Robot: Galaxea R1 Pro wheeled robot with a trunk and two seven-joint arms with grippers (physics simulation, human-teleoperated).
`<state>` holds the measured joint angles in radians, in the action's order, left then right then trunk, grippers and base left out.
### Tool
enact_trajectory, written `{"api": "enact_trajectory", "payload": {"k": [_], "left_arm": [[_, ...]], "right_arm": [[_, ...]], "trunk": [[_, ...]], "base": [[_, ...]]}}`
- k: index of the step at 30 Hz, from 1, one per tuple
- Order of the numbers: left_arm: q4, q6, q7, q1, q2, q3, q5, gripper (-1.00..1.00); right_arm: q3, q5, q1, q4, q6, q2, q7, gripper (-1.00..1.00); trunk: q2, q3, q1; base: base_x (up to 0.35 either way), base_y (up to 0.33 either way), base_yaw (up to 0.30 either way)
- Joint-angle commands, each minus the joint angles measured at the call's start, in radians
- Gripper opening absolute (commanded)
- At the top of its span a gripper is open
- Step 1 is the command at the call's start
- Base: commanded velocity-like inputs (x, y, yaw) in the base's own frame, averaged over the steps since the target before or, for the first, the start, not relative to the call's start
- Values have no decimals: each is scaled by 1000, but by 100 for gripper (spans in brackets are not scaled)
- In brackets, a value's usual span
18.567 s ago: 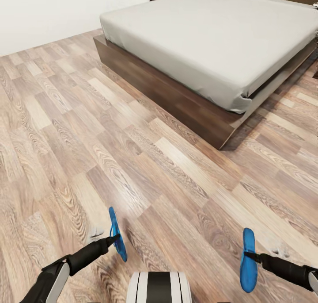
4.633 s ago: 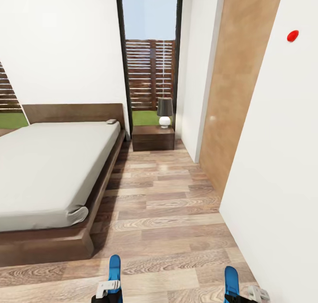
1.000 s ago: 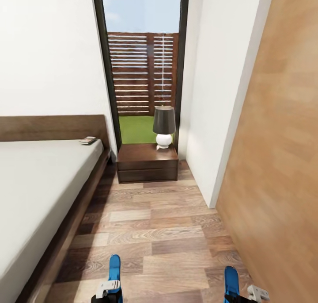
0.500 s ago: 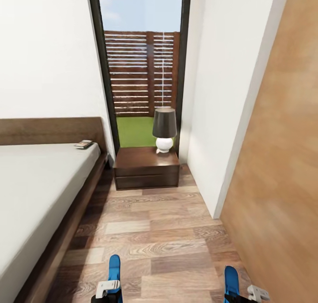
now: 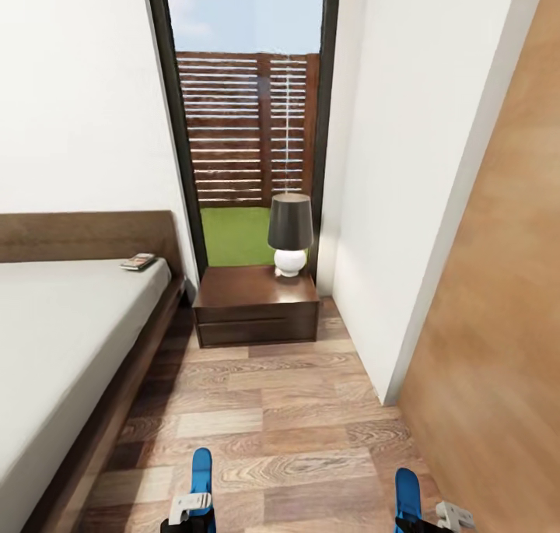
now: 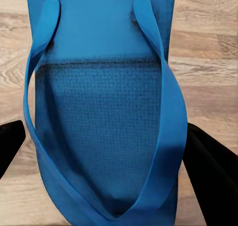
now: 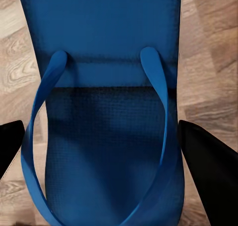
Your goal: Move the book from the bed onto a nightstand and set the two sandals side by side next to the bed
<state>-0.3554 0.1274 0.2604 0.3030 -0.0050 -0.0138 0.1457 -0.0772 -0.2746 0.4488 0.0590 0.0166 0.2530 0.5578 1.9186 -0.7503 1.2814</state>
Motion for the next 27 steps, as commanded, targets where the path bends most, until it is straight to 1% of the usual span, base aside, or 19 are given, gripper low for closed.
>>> {"api": "enact_trajectory", "payload": {"k": [1,11,20,27], "left_arm": [[1,1,7,1,0,-2,9,-100],[1,0,7,1,-1,-1,9,-100],[1,0,7,1,-1,0,9,-100],[1,0,7,1,-1,0,9,-100]], "right_arm": [[-9,0,1,-1,2,0,5,-100],[-9,0,1,-1,2,0,4,-100],[-9,0,1,-1,2,0,5,-100],[-9,0,1,-1,2,0,5,-100]], "trunk": [[0,-1,0],[0,-1,0],[0,-1,0],[0,-1,0]], "base": [[319,0,0],[319,0,4],[319,0,145],[319,0,15]]}}
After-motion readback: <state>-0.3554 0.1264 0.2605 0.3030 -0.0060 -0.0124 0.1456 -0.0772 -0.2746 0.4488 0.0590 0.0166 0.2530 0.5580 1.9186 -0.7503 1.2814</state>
